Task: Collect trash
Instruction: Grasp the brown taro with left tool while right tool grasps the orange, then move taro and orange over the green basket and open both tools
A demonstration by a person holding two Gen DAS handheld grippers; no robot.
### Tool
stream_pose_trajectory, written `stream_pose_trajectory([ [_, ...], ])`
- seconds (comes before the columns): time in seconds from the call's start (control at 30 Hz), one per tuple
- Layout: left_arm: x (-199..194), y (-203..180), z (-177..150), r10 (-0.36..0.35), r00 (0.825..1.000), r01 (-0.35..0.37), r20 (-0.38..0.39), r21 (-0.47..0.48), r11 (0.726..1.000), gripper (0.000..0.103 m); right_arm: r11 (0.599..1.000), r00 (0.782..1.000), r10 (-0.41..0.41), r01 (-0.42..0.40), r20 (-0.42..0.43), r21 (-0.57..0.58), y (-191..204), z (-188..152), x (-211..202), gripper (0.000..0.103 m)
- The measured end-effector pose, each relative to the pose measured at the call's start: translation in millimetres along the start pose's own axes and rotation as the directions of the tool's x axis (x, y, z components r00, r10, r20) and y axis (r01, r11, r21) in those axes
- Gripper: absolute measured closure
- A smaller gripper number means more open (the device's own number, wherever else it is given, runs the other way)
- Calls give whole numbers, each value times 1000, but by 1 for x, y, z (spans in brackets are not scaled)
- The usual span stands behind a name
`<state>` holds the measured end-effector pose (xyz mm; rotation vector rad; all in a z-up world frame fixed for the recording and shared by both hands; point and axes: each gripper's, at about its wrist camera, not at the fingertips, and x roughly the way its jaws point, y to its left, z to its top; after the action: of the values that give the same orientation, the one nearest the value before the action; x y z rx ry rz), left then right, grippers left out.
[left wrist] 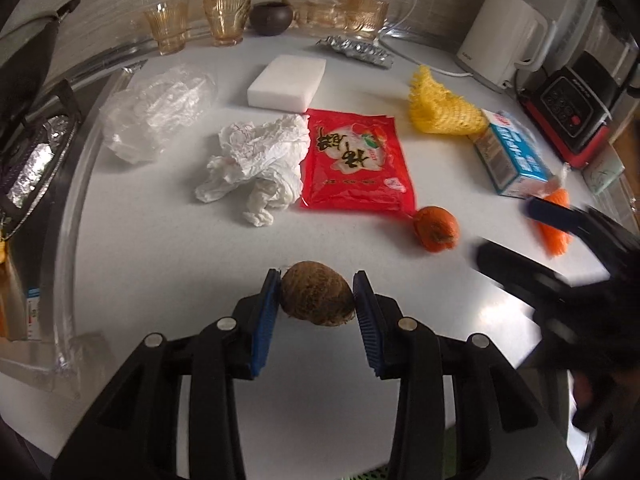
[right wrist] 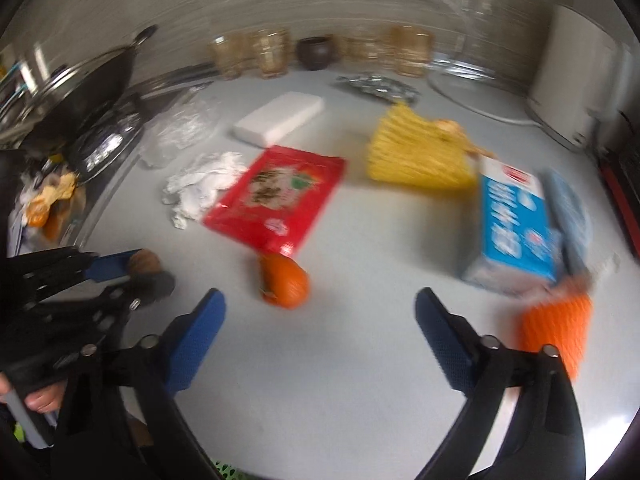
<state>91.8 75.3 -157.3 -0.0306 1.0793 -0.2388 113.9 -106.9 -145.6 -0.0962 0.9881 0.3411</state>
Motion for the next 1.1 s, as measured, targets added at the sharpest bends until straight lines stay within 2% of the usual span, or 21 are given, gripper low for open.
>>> stream_pose_trajectory([
  [0.1, -15, 0, -7, -13, 1000, 13, 4, 21, 1000, 66, 999, 1000, -4, 2, -27, -49, 8, 7, 20, 21],
  [0.17, -21, 1, -11, -15, 1000, 15, 5, 31, 999, 66, 998, 999, -12, 9, -43, -63, 11, 8, 29, 35],
  [0.3, -27, 7, -18, -21, 1000, 21, 0, 42, 999, 66, 999, 998, -12, 9, -60, -51, 9, 6, 36, 53],
  [0.37, -28, 8, -20, -28, 1000, 28, -8, 50, 998, 66, 999, 998, 6, -8, -64, -35, 10, 7, 36, 74],
  [0.57, -27, 6, -23, -54, 998, 58, -34, 120, 991, 66, 1000, 998, -19, 20, -56, 10, 8, 1, 24, 79],
  [0.7, -33, -9, -23, -117, 992, 126, -52, 218, 968, 66, 994, 998, -52, 54, -28, 92, 3, -15, -8, 79],
  [0.77, -35, -19, -24, -151, 986, 164, -68, 269, 949, 66, 988, 996, -84, 86, -22, 129, 1, -28, -28, 79],
  [0.87, -39, -46, -33, -215, 970, 243, -115, 375, 895, 66, 971, 991, -132, 133, -19, 198, 1, -55, -64, 79],
  [0.97, -42, -70, -45, -256, 954, 298, -155, 437, 849, 66, 951, 986, -166, 168, -29, 260, 1, -88, -97, 79],
  [1.1, -45, -98, -65, -272, 944, 327, -184, 460, 826, 66, 928, 980, -194, 200, -52, 316, 0, -135, -132, 79],
])
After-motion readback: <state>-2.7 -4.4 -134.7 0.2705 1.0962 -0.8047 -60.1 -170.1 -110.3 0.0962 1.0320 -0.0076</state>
